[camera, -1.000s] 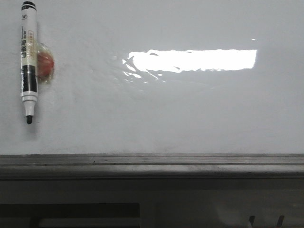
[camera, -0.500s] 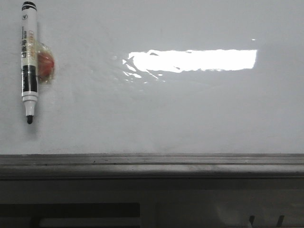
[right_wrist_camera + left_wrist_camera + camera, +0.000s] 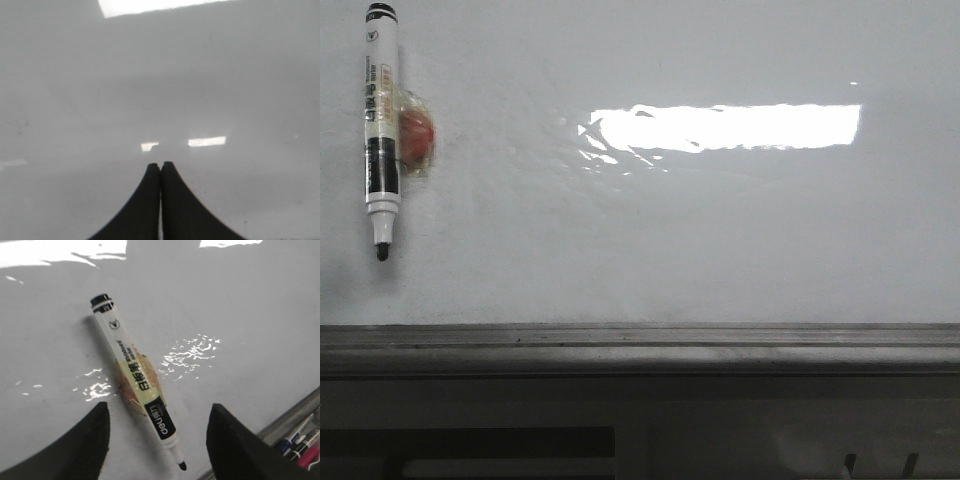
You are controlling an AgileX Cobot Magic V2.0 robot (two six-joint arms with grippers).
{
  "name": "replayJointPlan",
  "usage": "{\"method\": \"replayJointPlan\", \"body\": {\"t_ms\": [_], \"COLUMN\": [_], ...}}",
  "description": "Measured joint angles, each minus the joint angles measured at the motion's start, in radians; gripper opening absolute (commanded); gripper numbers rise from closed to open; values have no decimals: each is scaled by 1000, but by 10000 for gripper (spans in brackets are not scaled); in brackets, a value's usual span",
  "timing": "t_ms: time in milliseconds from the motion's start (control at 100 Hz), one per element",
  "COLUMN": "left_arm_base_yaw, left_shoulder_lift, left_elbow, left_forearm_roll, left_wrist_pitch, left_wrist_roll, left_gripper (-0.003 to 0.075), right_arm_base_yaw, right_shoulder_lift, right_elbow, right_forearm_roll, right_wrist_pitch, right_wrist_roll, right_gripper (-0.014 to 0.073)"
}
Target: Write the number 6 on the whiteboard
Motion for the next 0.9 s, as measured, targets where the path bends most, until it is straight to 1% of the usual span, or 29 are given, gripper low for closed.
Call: {"method": "replayJointPlan", "body": {"t_ms": [90, 220, 520, 800, 850, 900], "left_arm_base_yaw": [-18, -39, -54, -58, -59, -59], "left_shoulder_lift": [65, 142, 281, 347, 356, 360], "left_elbow": [0, 0, -2, -16, -17, -17], "left_forearm_roll": [-43, -63, -115, -110, -110, -117], "left_wrist_pitch": [-51, -120, -179, -250, -256, -261], "left_wrist_roll": [0, -3, -24, -28, -28, -28], "left_gripper": [400, 399, 399, 398, 392, 368], "right_arm_base_yaw": [0, 0, 0, 0, 0, 0], "right_shoulder_lift": [0, 0, 0, 0, 0, 0], "right_elbow": [0, 0, 0, 0, 0, 0], "right_forearm_roll": [0, 0, 0, 0, 0, 0], "right_wrist_pitch": [0, -1, -2, -5, -5, -5], "right_wrist_roll": [0, 0, 0, 0, 0, 0], "right_gripper": [-63, -63, -63, -63, -63, -63]}}
